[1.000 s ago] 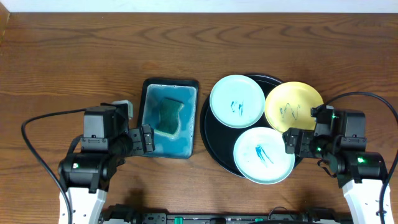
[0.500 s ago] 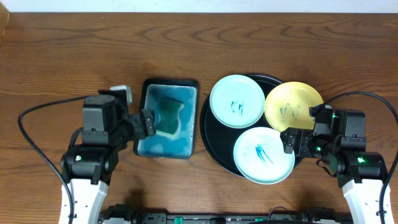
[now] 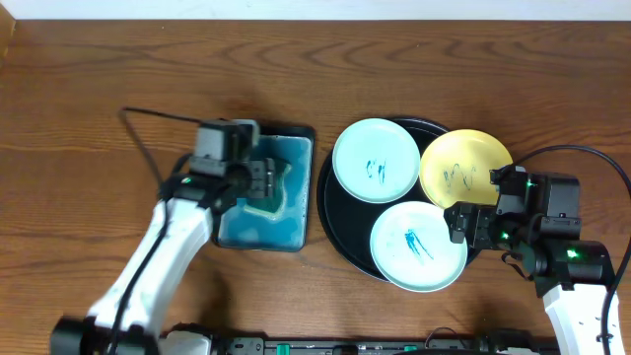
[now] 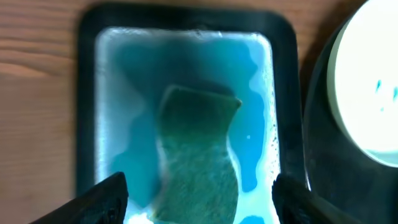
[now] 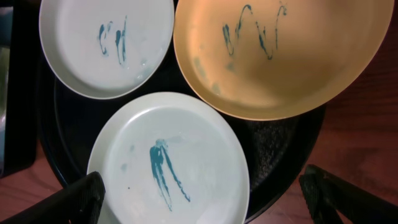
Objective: Clean dirty plates on tray and stack at the side
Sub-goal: 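Move the left gripper to the green sponge in the water tray and grasp it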
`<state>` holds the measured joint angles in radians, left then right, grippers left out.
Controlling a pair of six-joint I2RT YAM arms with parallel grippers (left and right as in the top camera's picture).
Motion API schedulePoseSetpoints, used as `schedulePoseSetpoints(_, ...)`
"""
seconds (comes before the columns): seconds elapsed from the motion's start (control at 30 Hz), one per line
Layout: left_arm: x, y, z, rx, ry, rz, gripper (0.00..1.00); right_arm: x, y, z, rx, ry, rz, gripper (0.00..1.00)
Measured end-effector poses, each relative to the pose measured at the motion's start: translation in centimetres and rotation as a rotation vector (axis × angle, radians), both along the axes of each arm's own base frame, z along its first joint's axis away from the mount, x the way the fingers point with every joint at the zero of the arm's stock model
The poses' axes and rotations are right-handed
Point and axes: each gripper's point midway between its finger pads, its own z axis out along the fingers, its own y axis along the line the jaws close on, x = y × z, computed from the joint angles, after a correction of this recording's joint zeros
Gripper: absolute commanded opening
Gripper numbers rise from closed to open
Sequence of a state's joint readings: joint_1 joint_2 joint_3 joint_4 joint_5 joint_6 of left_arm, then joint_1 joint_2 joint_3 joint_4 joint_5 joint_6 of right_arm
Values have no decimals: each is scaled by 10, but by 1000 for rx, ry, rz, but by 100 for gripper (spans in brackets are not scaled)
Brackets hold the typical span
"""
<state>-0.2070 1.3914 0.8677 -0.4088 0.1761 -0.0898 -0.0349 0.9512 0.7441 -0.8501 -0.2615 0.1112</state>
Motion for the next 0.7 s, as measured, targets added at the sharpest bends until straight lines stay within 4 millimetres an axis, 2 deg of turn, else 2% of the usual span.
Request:
schedulePoseSetpoints(0.13, 3, -8, -29, 54, 49, -30, 71, 0, 0, 0, 0, 0, 1, 99)
schedulePoseSetpoints(0.3, 3, -6, -57, 103, 108, -30, 67, 0, 0, 0, 0, 0, 0, 99)
schedulePoseSetpoints(0.57, 3, -5, -80, 126, 151, -32, 63, 0, 0, 0, 0, -1, 1, 99)
schedulePoseSetpoints(0.7, 4, -9, -85, 135, 156, -40, 57, 0, 0, 0, 0, 0, 1, 99)
